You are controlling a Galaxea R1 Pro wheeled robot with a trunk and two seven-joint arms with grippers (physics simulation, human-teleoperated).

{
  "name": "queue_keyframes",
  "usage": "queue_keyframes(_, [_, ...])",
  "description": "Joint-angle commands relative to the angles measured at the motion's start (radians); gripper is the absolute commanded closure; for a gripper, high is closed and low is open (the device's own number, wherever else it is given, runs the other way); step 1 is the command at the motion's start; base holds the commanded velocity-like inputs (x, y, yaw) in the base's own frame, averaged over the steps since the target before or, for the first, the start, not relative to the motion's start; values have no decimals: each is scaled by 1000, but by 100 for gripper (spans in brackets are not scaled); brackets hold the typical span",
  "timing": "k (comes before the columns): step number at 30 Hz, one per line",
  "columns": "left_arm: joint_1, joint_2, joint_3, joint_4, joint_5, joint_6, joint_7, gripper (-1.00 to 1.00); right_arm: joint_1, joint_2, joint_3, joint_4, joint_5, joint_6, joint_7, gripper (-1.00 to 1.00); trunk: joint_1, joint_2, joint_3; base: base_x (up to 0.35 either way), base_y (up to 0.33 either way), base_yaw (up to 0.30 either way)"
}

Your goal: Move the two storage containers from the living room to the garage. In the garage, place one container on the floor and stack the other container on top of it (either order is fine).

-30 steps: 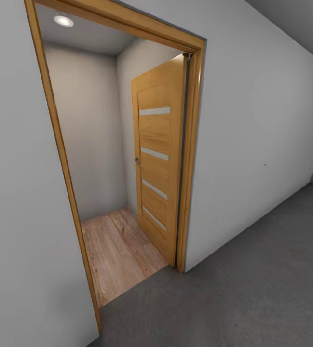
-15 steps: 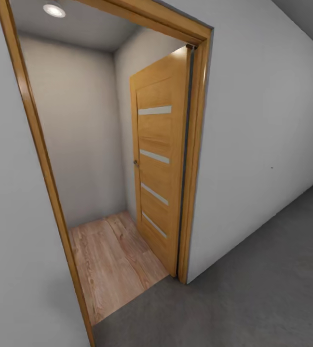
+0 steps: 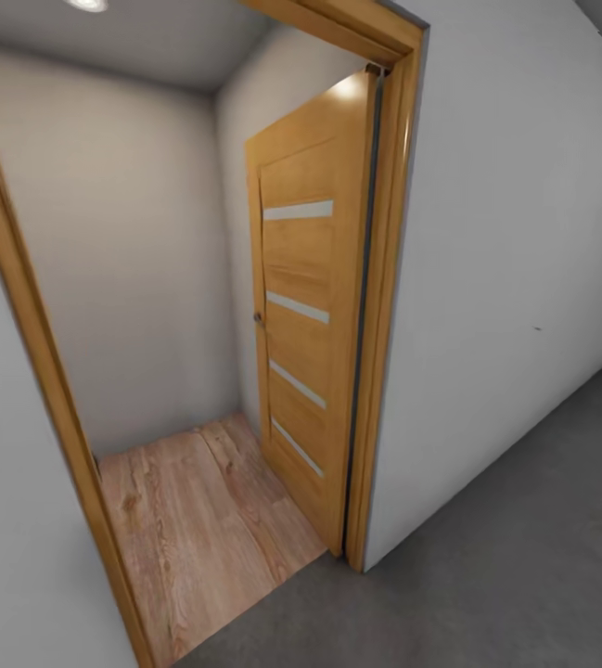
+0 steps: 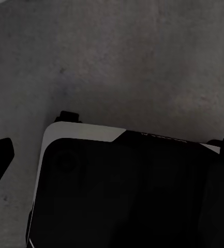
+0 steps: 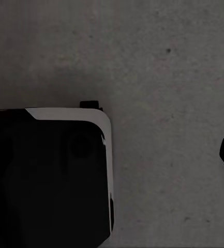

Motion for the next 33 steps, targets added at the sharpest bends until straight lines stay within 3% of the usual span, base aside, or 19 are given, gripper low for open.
queue_keyframes(1, [0, 0, 2, 1, 7, -1, -5, -100, -1, 0, 9, 3, -9, -6, -1, -100, 1, -1, 0, 323, 0, 0])
queue_keyframes(11, [0, 0, 2, 1, 7, -1, -5, -100, -1, 0, 9, 3, -10, -6, -1, -100, 1, -1, 0, 323, -56, 0])
queue_keyframes(33, [0, 2, 2, 1, 8, -1, -5, -100, -1, 2, 9, 3, -10, -5, -1, -100, 1, -1, 0, 315, -160, 0])
